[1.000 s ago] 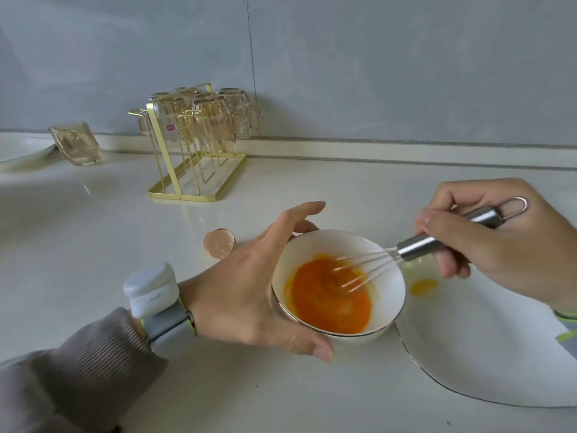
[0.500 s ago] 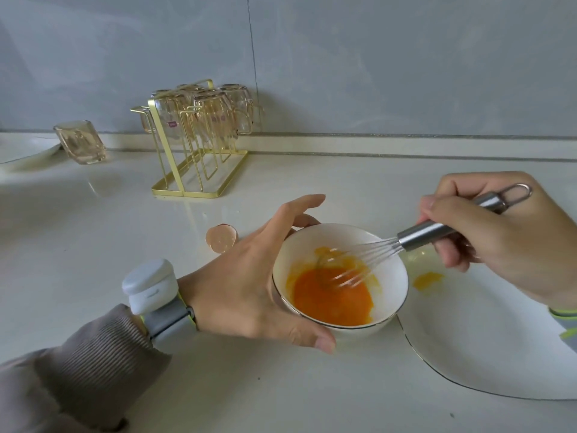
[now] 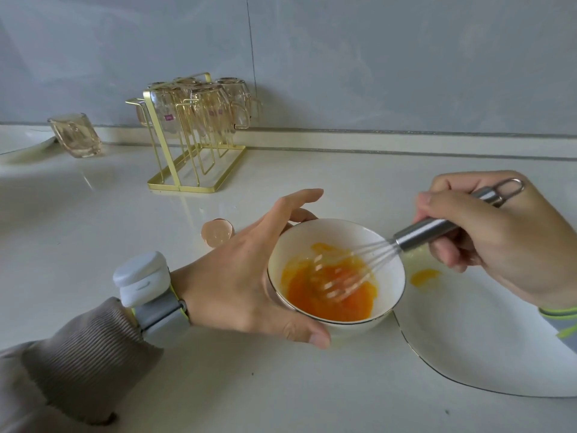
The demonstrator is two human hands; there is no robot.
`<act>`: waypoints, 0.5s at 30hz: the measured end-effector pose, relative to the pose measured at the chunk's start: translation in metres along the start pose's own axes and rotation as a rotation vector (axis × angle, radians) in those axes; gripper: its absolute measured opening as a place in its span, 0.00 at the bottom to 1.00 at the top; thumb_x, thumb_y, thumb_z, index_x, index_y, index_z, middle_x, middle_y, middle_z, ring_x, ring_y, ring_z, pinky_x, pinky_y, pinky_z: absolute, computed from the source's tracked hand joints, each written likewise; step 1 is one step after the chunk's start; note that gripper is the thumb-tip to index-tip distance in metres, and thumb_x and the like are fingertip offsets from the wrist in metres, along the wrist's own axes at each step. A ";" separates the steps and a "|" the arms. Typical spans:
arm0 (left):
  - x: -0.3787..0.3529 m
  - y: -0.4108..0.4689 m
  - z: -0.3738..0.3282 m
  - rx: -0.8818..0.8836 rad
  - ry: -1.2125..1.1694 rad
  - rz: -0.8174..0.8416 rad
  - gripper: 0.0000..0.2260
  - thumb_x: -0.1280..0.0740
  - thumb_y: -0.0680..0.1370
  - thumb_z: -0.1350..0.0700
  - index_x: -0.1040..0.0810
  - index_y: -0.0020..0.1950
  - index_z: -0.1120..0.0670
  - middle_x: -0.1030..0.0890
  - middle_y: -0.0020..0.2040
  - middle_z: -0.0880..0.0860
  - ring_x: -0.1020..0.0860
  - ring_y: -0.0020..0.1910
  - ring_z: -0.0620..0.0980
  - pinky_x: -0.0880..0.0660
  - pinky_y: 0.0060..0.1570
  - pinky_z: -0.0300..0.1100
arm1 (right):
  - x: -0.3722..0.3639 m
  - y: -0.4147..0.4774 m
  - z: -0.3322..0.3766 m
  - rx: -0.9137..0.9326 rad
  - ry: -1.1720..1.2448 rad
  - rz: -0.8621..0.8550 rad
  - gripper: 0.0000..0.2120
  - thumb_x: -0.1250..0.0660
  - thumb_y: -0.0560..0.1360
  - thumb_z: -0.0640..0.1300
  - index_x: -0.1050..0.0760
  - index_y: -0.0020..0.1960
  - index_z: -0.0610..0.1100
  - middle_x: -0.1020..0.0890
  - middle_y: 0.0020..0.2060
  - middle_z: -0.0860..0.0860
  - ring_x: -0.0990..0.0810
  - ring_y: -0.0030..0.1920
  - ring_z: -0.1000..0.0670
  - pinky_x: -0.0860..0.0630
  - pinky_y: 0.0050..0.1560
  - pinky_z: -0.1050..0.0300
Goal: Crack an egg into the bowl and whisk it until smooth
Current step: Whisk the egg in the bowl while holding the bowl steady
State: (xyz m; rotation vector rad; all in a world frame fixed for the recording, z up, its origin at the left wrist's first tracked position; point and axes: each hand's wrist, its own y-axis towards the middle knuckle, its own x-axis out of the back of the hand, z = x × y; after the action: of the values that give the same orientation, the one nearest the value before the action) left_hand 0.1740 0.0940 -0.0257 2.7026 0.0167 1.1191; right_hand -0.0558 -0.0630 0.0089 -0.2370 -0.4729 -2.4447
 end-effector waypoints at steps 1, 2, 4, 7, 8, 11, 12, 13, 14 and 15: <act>0.000 0.000 0.000 0.003 0.009 0.002 0.58 0.24 0.58 0.27 0.52 0.79 0.38 0.30 0.71 0.44 0.26 0.70 0.48 0.23 0.65 0.48 | 0.000 0.001 -0.001 0.013 -0.018 -0.021 0.17 0.34 0.78 0.38 0.26 0.32 0.33 0.28 0.18 0.44 0.34 0.20 0.47 0.36 0.22 0.66; 0.001 0.000 0.000 0.007 0.010 0.002 0.59 0.23 0.57 0.28 0.52 0.79 0.38 0.30 0.71 0.44 0.26 0.70 0.48 0.23 0.65 0.48 | 0.000 0.001 -0.002 0.020 -0.042 -0.027 0.17 0.34 0.78 0.38 0.26 0.31 0.33 0.28 0.18 0.44 0.34 0.20 0.47 0.35 0.22 0.66; 0.001 0.000 0.000 0.005 0.004 0.000 0.58 0.25 0.57 0.26 0.52 0.79 0.38 0.30 0.71 0.45 0.26 0.70 0.48 0.23 0.65 0.49 | 0.000 0.002 -0.003 0.006 -0.049 0.007 0.18 0.34 0.78 0.36 0.26 0.30 0.33 0.29 0.17 0.44 0.35 0.19 0.47 0.35 0.22 0.65; 0.001 0.001 -0.001 0.001 0.013 0.000 0.58 0.26 0.58 0.26 0.52 0.79 0.39 0.30 0.70 0.44 0.26 0.70 0.48 0.22 0.65 0.48 | -0.001 0.001 -0.003 -0.015 0.005 0.018 0.18 0.34 0.80 0.37 0.24 0.31 0.33 0.29 0.17 0.44 0.35 0.20 0.47 0.36 0.22 0.64; 0.001 0.001 -0.001 0.001 0.014 0.002 0.58 0.25 0.57 0.26 0.52 0.79 0.39 0.30 0.70 0.44 0.26 0.70 0.47 0.23 0.65 0.48 | -0.001 0.002 -0.003 0.005 0.000 -0.007 0.17 0.34 0.79 0.39 0.23 0.32 0.33 0.28 0.17 0.44 0.34 0.20 0.47 0.36 0.22 0.65; 0.001 0.001 0.001 0.000 0.012 0.003 0.59 0.21 0.57 0.32 0.52 0.79 0.39 0.30 0.71 0.46 0.26 0.70 0.48 0.23 0.65 0.49 | 0.000 0.004 -0.003 0.048 -0.063 -0.028 0.16 0.34 0.78 0.38 0.23 0.32 0.32 0.29 0.17 0.43 0.34 0.19 0.47 0.36 0.22 0.66; 0.001 0.002 0.001 -0.002 0.007 0.005 0.59 0.21 0.58 0.31 0.52 0.79 0.39 0.30 0.71 0.46 0.26 0.70 0.49 0.23 0.65 0.49 | 0.001 0.004 -0.004 0.036 -0.058 -0.013 0.17 0.34 0.78 0.37 0.23 0.32 0.32 0.30 0.16 0.44 0.35 0.19 0.47 0.36 0.22 0.65; 0.001 0.002 0.001 -0.003 0.004 0.009 0.59 0.22 0.58 0.29 0.52 0.79 0.39 0.30 0.71 0.46 0.25 0.70 0.49 0.22 0.65 0.50 | 0.002 0.004 -0.004 0.024 -0.041 0.000 0.17 0.34 0.78 0.36 0.23 0.31 0.32 0.30 0.16 0.44 0.35 0.19 0.47 0.36 0.22 0.65; 0.001 0.002 0.000 -0.005 0.005 0.011 0.58 0.25 0.58 0.27 0.52 0.79 0.39 0.30 0.71 0.45 0.25 0.70 0.49 0.22 0.64 0.50 | 0.002 0.003 -0.004 0.022 -0.023 0.000 0.17 0.34 0.78 0.36 0.23 0.31 0.33 0.30 0.16 0.44 0.35 0.19 0.47 0.36 0.22 0.65; 0.001 0.002 0.000 -0.006 0.011 0.012 0.57 0.26 0.58 0.26 0.52 0.79 0.39 0.30 0.71 0.45 0.25 0.70 0.49 0.22 0.64 0.50 | 0.001 0.004 -0.003 0.032 -0.010 -0.018 0.18 0.35 0.79 0.37 0.22 0.31 0.34 0.30 0.16 0.45 0.35 0.19 0.47 0.36 0.22 0.65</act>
State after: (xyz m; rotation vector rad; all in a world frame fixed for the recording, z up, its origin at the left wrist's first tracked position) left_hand 0.1744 0.0923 -0.0245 2.6945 -0.0013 1.1349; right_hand -0.0546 -0.0676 0.0070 -0.2321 -0.5198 -2.4525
